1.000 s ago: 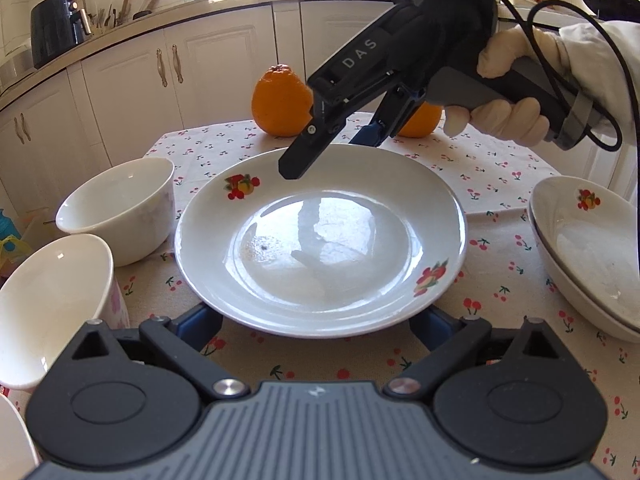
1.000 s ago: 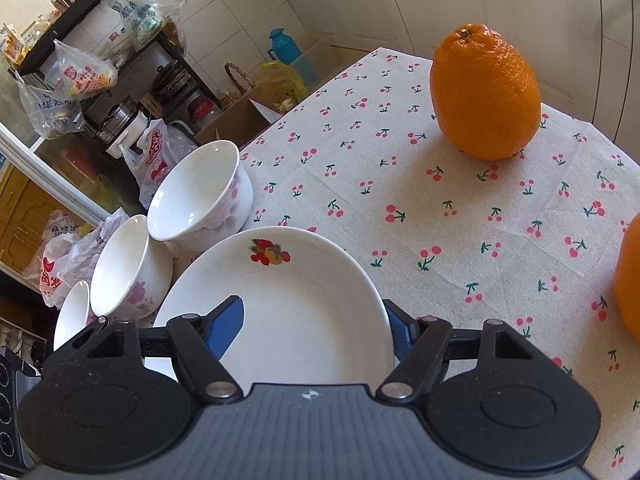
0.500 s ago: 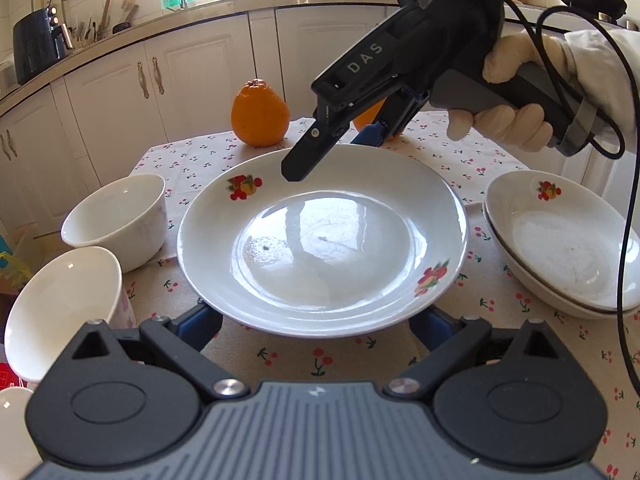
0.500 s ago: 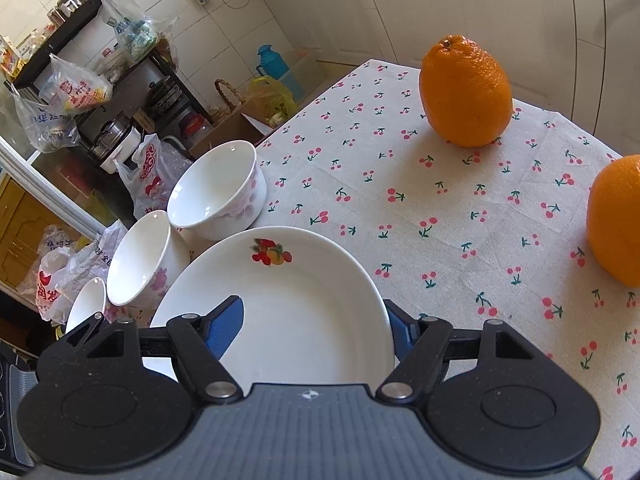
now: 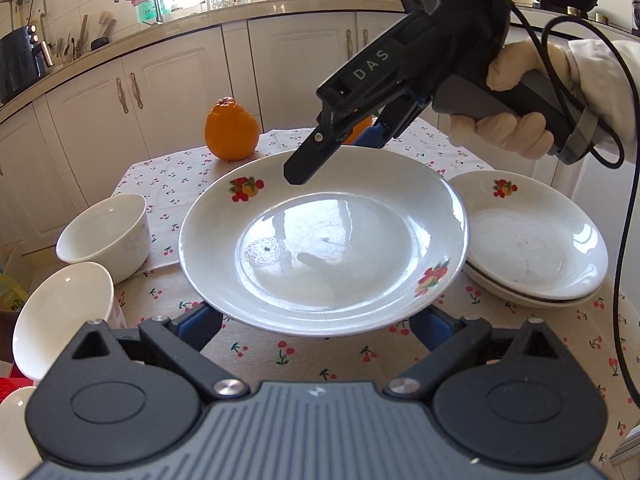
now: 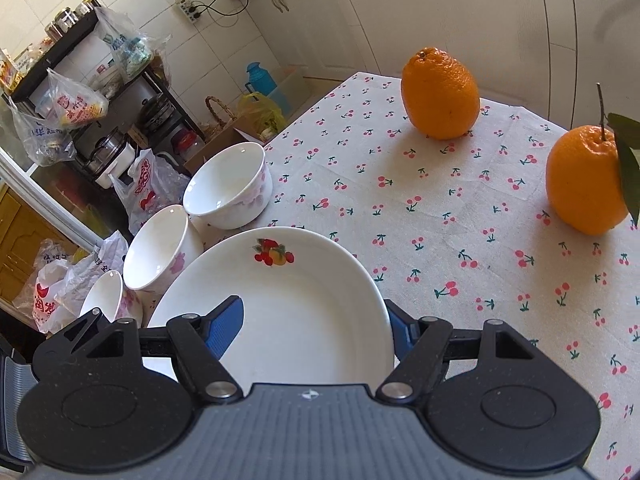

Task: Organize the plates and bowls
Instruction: 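Lift the plate with the right gripper and carry it over the plate stack, then lower the plate onto the stack and open the right gripper, then move the right gripper toward the row of white bowls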

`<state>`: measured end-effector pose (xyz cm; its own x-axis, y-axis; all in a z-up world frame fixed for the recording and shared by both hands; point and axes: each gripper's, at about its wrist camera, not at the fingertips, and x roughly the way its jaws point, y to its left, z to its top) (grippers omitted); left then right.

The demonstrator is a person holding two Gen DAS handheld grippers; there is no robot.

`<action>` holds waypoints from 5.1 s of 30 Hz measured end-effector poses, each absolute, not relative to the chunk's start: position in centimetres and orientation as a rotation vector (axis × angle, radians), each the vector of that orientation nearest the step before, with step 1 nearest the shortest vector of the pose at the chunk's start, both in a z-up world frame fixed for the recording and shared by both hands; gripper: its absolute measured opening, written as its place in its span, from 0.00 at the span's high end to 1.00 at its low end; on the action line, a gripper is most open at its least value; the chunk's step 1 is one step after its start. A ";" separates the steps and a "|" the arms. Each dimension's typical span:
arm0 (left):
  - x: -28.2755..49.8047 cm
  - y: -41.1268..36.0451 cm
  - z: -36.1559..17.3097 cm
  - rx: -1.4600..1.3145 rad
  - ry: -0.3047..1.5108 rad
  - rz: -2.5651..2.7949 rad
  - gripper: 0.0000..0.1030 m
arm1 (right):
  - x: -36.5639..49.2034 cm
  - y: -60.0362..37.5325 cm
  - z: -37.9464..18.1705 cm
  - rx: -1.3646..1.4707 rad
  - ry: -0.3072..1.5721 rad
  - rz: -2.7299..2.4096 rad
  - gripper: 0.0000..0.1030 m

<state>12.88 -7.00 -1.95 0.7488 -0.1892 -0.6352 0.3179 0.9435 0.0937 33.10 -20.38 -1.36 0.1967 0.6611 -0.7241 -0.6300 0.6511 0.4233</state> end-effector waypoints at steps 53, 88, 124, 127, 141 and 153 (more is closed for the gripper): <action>12.2 -17.1 -2.6 0.351 0.701 -0.678 0.04 | 22.1 -38.1 -3.0 0.253 0.967 0.532 0.23; 12.9 -16.8 -3.2 0.310 0.705 -0.727 0.02 | 18.8 -38.3 -2.1 0.164 0.982 0.445 0.18; 10.7 -13.9 -1.0 0.282 0.609 -0.730 0.02 | 13.9 -32.8 0.7 -0.019 0.865 0.320 0.00; 10.0 -12.8 -0.1 0.269 0.585 -0.704 0.01 | 12.7 -31.0 1.6 -0.042 0.806 0.317 0.00; 5.5 -4.0 2.0 0.271 0.504 -0.506 0.01 | 9.4 -21.3 2.3 -0.093 0.632 0.317 0.00; 1.7 6.0 1.7 0.258 0.495 -0.319 0.01 | 9.5 -11.7 2.2 -0.082 0.629 0.531 0.00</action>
